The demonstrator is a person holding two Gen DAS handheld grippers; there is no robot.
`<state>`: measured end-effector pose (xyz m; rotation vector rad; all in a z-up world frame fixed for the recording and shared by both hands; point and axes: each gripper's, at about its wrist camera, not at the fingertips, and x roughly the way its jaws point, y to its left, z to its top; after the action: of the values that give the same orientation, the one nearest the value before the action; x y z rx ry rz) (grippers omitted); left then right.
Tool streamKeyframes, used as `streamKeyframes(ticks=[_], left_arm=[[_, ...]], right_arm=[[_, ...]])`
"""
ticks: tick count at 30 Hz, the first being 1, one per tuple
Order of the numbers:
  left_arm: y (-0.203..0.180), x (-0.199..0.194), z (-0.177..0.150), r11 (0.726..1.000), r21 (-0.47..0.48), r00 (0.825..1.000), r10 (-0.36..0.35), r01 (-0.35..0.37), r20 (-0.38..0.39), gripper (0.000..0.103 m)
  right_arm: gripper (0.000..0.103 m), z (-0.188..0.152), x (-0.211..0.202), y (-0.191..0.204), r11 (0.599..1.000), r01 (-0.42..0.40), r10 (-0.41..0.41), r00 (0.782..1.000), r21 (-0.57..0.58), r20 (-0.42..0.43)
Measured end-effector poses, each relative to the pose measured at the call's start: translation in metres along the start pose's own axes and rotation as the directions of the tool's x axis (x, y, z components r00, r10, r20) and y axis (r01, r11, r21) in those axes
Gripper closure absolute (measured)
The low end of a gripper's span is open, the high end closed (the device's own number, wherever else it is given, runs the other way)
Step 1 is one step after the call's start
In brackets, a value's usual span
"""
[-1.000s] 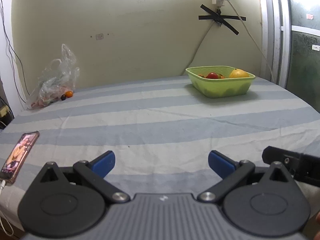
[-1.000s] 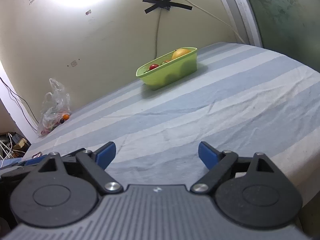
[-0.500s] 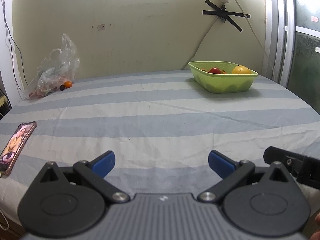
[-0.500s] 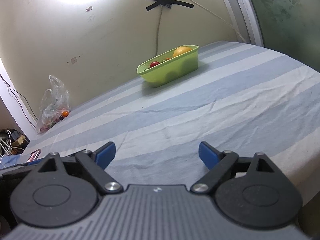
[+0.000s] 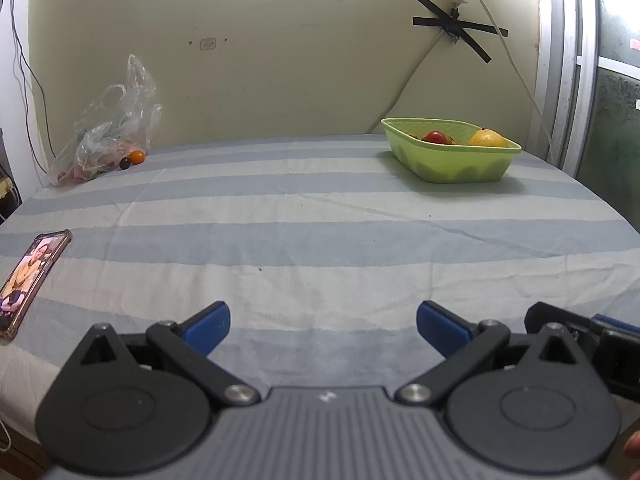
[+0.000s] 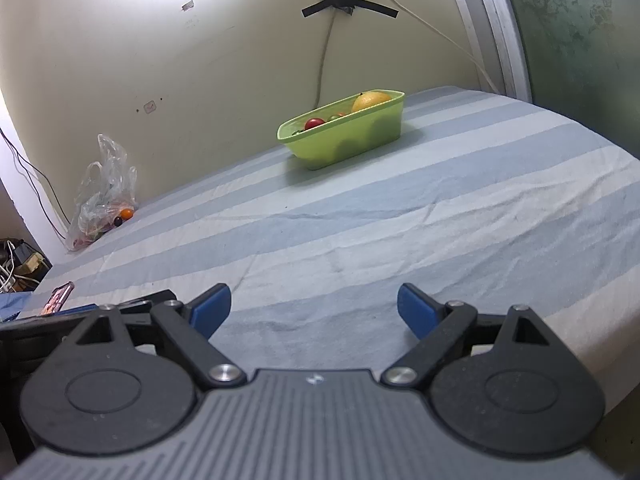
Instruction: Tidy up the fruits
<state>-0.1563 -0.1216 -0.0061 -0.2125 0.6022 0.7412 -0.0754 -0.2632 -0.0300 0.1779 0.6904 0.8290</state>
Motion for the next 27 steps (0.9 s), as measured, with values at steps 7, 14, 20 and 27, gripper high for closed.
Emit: streamKeyframes(ticks=[7, 14, 20, 27], left_arm=[[-0.0016, 0.0010, -0.0027, 1.000, 0.003, 1.000, 0.004, -0.004, -0.001, 0.000], [-0.0014, 0.0029, -0.0054, 1.000, -0.005, 1.000, -0.005, 0.005, -0.017, 0.000], [-0.0009, 0.0060, -0.0070, 1.000, -0.011, 0.999, -0.017, 0.016, -0.052, 0.000], [0.0002, 0.0060, -0.0069, 1.000, -0.015, 0.998, -0.013, 0.012, -0.055, 0.000]], right_arm=[[0.011, 0.0000, 0.0001, 0.0003, 1.000, -0.002, 0.002, 1.000, 0.003, -0.004], [0.011, 0.0000, 0.0005, 0.0001, 1.000, -0.002, 0.002, 1.000, 0.005, -0.005], [0.011, 0.0001, 0.0006, -0.0002, 1.000, -0.002, 0.002, 1.000, 0.006, -0.006], [0.011, 0.0001, 0.0005, 0.0000, 1.000, -0.003, 0.003, 1.000, 0.006, -0.007]])
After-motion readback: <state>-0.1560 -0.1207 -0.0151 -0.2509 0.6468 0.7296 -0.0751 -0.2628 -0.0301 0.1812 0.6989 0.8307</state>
